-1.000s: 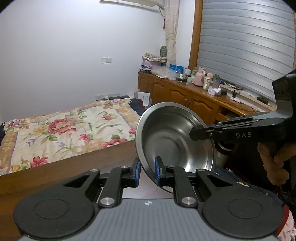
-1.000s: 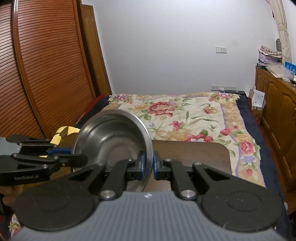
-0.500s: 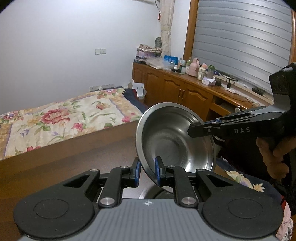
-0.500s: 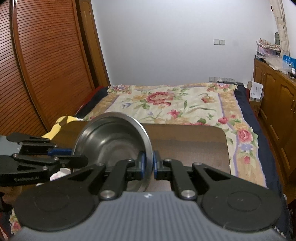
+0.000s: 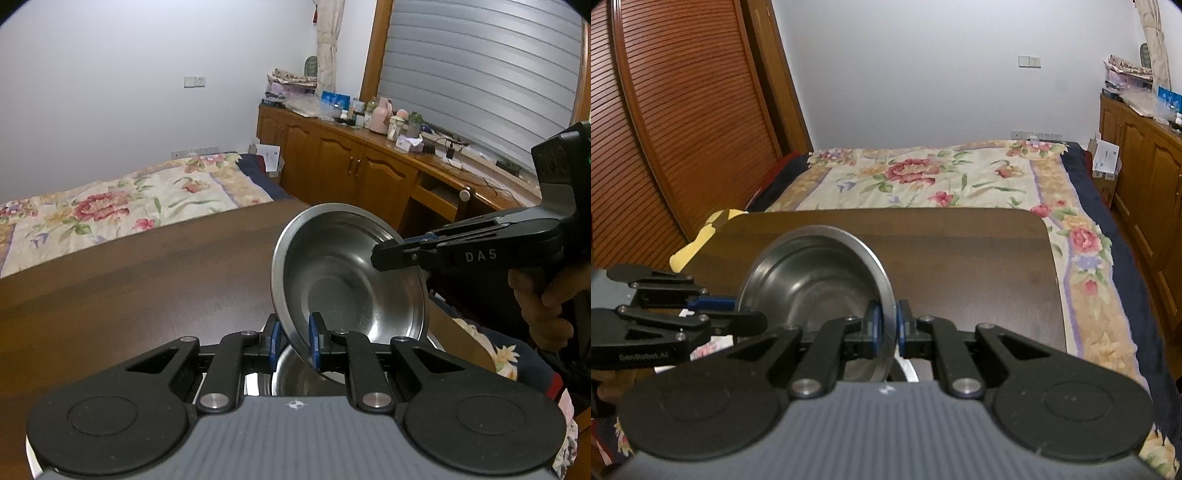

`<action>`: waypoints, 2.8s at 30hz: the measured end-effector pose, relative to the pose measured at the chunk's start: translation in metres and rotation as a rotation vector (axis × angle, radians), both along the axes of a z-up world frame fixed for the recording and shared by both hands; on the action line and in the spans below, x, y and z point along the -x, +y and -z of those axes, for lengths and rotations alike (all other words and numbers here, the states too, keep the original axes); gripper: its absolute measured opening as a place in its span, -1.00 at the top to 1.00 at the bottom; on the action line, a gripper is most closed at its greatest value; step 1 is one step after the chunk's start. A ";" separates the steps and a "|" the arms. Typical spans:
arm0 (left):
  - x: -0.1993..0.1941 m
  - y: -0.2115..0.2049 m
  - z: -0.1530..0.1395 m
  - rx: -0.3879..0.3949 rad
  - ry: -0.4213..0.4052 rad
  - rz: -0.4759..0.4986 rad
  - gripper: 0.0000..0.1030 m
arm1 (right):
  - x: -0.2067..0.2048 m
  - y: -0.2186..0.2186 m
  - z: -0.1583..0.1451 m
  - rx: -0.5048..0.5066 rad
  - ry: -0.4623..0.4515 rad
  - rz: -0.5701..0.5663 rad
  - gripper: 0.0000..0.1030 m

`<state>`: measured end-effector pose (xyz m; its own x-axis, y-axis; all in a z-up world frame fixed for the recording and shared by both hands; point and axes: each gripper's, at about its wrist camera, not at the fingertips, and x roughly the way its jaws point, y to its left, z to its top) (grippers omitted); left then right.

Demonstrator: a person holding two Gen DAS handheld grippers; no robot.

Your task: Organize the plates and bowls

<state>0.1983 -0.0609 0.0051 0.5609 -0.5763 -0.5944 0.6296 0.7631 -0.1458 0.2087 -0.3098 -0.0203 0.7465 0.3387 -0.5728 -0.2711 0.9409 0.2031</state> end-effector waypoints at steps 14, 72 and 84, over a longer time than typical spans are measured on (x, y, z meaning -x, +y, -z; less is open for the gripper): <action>0.019 0.004 0.018 0.009 0.041 -0.002 0.67 | 0.017 0.003 0.020 -0.015 0.034 -0.003 0.77; 0.036 -0.001 0.033 -0.047 -0.074 -0.068 0.68 | 0.036 0.019 0.050 0.065 -0.114 0.051 0.74; 0.045 0.009 0.019 0.036 -0.124 -0.110 0.13 | 0.045 0.008 0.037 -0.004 -0.164 0.084 0.71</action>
<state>0.1534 -0.0515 -0.0136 0.6895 -0.5275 -0.4963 0.5577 0.8239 -0.1008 0.1641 -0.3021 -0.0568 0.8557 0.2730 -0.4397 -0.2213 0.9610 0.1660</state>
